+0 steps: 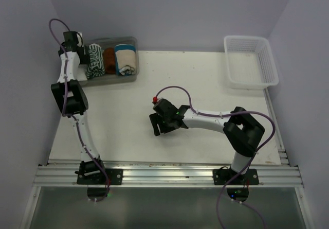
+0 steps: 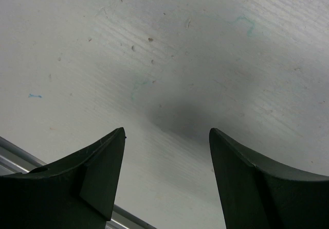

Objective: Roll the towels
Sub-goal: Place the rolled towel into the container

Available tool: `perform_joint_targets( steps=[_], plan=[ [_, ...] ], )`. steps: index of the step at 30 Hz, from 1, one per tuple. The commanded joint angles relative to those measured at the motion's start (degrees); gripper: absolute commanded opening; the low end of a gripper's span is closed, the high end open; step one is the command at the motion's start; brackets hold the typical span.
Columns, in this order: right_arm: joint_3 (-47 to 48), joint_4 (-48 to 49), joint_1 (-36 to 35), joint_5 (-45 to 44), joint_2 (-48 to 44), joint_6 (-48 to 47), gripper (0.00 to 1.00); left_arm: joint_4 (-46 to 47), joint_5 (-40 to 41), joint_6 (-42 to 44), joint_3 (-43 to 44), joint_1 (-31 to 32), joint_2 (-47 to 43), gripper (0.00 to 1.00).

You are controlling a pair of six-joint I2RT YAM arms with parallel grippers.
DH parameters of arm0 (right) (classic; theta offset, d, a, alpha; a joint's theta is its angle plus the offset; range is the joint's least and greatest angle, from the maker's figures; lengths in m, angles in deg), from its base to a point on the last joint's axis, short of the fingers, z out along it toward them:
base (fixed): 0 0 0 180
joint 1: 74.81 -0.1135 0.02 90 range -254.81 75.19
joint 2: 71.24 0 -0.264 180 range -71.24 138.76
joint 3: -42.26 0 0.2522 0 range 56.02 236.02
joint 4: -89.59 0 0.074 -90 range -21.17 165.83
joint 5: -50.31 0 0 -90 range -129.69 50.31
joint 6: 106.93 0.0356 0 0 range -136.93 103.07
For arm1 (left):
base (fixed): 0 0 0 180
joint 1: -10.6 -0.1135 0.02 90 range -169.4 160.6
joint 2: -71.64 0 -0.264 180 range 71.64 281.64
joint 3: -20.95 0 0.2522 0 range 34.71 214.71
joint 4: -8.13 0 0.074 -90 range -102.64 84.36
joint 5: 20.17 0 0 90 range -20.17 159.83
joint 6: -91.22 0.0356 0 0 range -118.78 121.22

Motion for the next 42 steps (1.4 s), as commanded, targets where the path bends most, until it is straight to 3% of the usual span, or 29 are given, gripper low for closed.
perform_joint_targets(
  steps=[1,11,16,22,26,28,29,30,37,42],
  plan=[
    [0.8,-0.5,0.0,-1.5,-2.3,-0.2,0.7,3.8,-2.3,-2.0,-0.8,0.0,-9.6,0.77],
    [0.7,-0.3,-0.7,-1.6,-2.3,0.6,0.7,4.4,-4.9,-4.7,-2.9,0.0,-11.6,0.74],
    [1.8,-0.3,-1.0,-1.8,-2.1,0.6,0.7,2.9,-9.2,-11.2,-4.2,0.4,-13.5,0.76],
    [3.9,-2.0,-0.9,-8.2,-5.9,-2.0,0.76,2.1,-11.8,-15.5,-13.5,2.2,-22.7,0.8],
    [4.7,-3.0,-1.0,-14.4,-13.2,-4.6,0.8,1.6,-10.4,-17.6,-24.4,5.0,-32.4,0.81],
    [4.7,-3.6,-0.9,-19.0,-16.1,-6.1,0.86,2.2,-9.7,-18.5,-31.0,6.0,-36.2,0.82],
    [4.9,-4.4,-0.9,-20.6,-18.7,-7.0,0.96,2.5,-9.7,-18.8,-33.0,7.2,-39.7,0.82],
    [5.1,-5.2,-0.8,-24.0,-19.9,-7.5,0.98,2.8,-9.7,-19.0,-35.0,7.8,-41.6,0.83],
    [4.0,-11.2,-0.7,-38.7,-31.4,-8.7,0.99,4.5,-15.5,-23.6,-53.7,12.5,-60.0,0.84],
    [0.8,-13.3,-0.7,-43.9,-39.8,-8.3,0.99,5.4,-14.1,-26.1,-62.1,19.0,-69.9,0.87]
  ],
)
